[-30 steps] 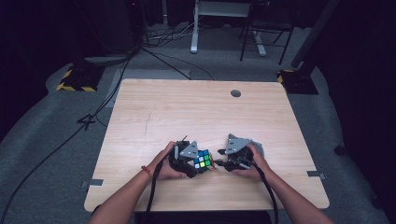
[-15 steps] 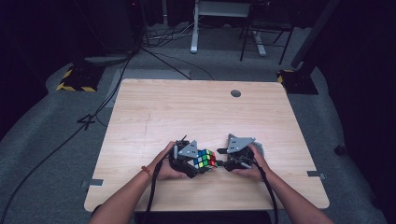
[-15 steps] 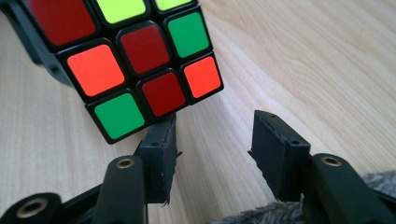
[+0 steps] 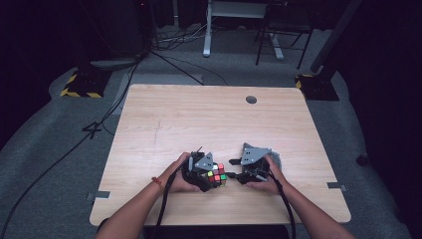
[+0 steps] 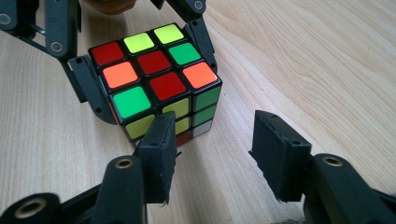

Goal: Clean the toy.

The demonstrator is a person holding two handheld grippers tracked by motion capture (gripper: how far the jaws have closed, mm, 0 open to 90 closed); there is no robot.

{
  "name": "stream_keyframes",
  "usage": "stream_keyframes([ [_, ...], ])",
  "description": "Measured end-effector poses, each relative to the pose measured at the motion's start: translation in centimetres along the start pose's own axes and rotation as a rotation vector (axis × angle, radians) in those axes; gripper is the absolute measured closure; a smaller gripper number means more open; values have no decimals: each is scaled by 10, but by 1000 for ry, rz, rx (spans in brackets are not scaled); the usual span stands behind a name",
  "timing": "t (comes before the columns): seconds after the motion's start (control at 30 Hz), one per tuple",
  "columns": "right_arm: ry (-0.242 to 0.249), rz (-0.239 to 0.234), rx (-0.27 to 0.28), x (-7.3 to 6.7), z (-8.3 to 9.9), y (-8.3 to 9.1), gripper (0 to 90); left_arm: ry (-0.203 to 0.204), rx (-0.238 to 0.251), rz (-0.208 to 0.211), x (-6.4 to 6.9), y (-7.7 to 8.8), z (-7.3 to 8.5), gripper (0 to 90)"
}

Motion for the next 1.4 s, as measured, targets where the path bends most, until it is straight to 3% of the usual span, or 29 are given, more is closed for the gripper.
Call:
stream_keyframes([
  [0.2, 14, 55, 11, 7, -6, 17, 481, 25, -18, -39, -5, 6, 6, 267],
  [0.43, -24, 139, 6, 31, -4, 42, 460, 84, -17, -83, -9, 19, 17, 214],
  [0.6, -30, 200, -63, 47, 16, 57, 446, 122, -3, -141, -13, 30, 24, 193],
  [0.63, -37, 208, -73, 50, 20, 58, 441, 140, 2, -173, -14, 33, 25, 191],
  [0.73, -55, 232, -121, 59, 35, 63, 434, 173, -2, -214, -17, 38, 30, 194],
  [0.8, -81, 233, -145, 64, 46, 65, 433, 197, 9, -226, -18, 42, 35, 195],
  [0.9, -120, 216, -158, 68, 58, 64, 439, 211, 28, -210, -15, 45, 37, 197],
  [1.03, -130, 207, -157, 68, 62, 61, 453, 236, 80, -187, -3, 43, 36, 176],
  [1.13, -127, 199, -156, 67, 63, 59, 460, 258, 87, -194, 7, 34, 33, 159],
  [1.27, -119, 191, -169, 64, 65, 53, 464, 308, 86, -248, 12, 20, 26, 155],
  [1.4, -118, 187, -170, 62, 65, 50, 466, 376, 144, -295, 6, 15, 21, 155],
])
Point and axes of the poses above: each handheld gripper's, and its own axes: y roughly backward along the jaws, z roughly out of its underside, x roughly to its right, the point moved 2 cm from there along -y, roughly forward along the jaws, and after that the axes turned 14 degrees about z, right-handed, at the moved point
